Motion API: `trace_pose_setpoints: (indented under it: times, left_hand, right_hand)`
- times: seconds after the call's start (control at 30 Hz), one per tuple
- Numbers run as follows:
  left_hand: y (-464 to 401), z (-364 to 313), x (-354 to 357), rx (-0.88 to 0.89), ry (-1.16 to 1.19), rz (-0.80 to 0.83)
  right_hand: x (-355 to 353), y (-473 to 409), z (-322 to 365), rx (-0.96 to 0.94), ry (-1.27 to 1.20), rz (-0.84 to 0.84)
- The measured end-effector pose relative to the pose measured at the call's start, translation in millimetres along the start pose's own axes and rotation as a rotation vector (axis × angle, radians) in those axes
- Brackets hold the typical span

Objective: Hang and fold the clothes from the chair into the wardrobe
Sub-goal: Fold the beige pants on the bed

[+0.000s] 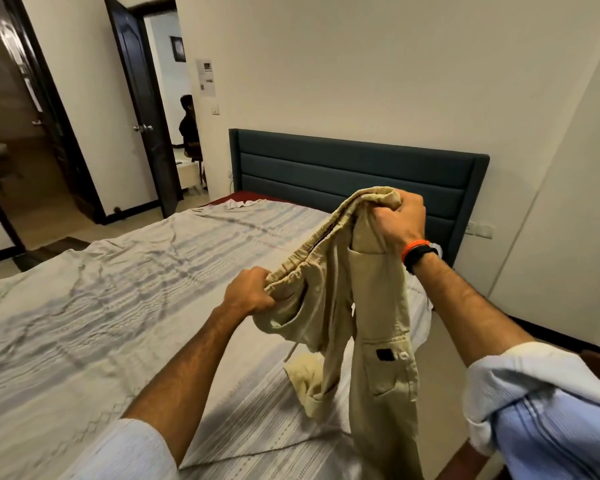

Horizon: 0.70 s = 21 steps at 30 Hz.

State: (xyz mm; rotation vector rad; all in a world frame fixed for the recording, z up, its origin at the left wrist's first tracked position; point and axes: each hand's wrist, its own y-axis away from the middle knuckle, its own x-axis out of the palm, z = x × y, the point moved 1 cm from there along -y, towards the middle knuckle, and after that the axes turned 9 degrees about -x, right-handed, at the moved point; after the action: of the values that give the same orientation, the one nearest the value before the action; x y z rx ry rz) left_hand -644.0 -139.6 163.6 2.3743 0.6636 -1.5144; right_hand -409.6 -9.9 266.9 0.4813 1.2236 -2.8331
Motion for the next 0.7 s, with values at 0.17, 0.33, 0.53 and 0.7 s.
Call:
trace_pose_setpoints:
  times: [0.17, 0.33, 0.53, 0.7]
  left_hand:
    - [-5, 2, -21, -0.112, 0.382, -0.148]
    - [-7, -18, -49, -0.268, 0.805, -0.363]
    - [-18, -50, -79, -0.119, 0.687, -0.409]
    - [-22, -60, -99, -0.102, 0.639, -0.49]
  right_hand:
    - [-29, -5, -14, 0.046, 0.058, -0.019]
    - [-47, 3, -32, 0.075, 0.096, 0.049]
    - [-58, -3, -41, 0.091, 0.074, 0.023]
    - [-63, -21, -35, 0.042, 0.04, -0.002]
